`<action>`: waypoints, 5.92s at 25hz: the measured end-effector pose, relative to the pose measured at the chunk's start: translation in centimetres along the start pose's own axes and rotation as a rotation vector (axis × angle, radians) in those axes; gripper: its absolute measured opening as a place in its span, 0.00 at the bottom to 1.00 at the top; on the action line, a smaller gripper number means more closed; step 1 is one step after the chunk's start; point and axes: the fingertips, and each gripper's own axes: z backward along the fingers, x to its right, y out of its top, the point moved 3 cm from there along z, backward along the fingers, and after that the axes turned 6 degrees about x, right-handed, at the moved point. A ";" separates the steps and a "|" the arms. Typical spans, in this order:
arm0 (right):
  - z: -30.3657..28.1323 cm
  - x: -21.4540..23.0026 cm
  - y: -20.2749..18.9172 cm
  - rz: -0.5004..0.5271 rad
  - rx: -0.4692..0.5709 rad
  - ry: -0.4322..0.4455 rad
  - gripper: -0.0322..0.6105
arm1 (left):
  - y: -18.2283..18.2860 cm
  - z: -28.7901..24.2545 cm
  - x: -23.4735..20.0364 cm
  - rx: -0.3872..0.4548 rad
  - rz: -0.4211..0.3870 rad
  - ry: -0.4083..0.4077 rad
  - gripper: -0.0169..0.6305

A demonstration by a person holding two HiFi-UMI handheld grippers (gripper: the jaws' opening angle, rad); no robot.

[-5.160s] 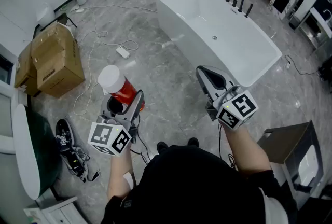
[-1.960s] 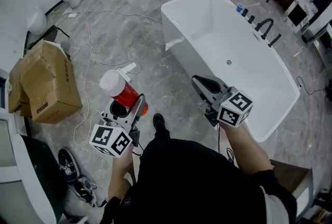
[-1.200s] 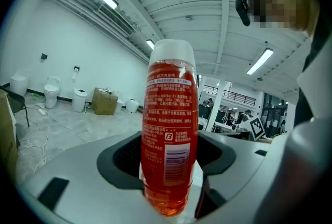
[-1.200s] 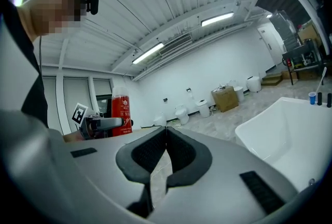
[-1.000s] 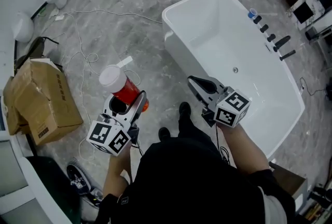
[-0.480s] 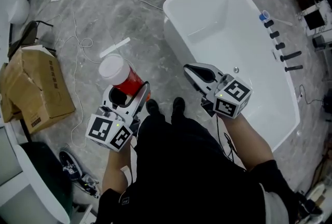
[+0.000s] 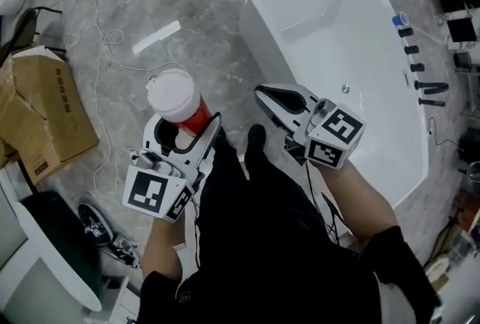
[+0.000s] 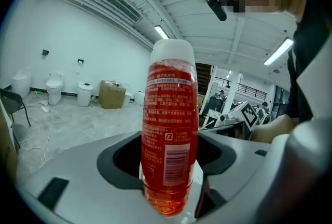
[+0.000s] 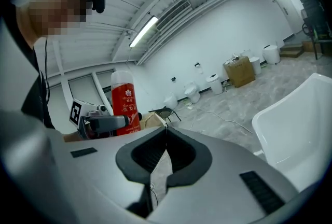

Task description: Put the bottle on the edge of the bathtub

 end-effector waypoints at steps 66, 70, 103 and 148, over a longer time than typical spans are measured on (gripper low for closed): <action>-20.3 19.7 -31.2 -0.008 -0.033 0.113 0.48 | -45.3 -15.7 -14.7 -0.318 0.102 -0.165 0.49; -19.8 19.5 -32.6 0.008 -0.070 0.156 0.48 | -46.5 -15.4 -13.8 -0.349 0.133 -0.207 0.49; -18.4 29.1 -42.0 0.023 -0.109 -0.008 0.49 | -54.0 -12.3 -20.3 -0.387 0.218 -0.133 0.40; -20.8 52.4 -58.8 0.287 -0.340 -0.302 0.49 | -63.3 -22.1 -25.4 -0.390 0.071 -0.009 0.07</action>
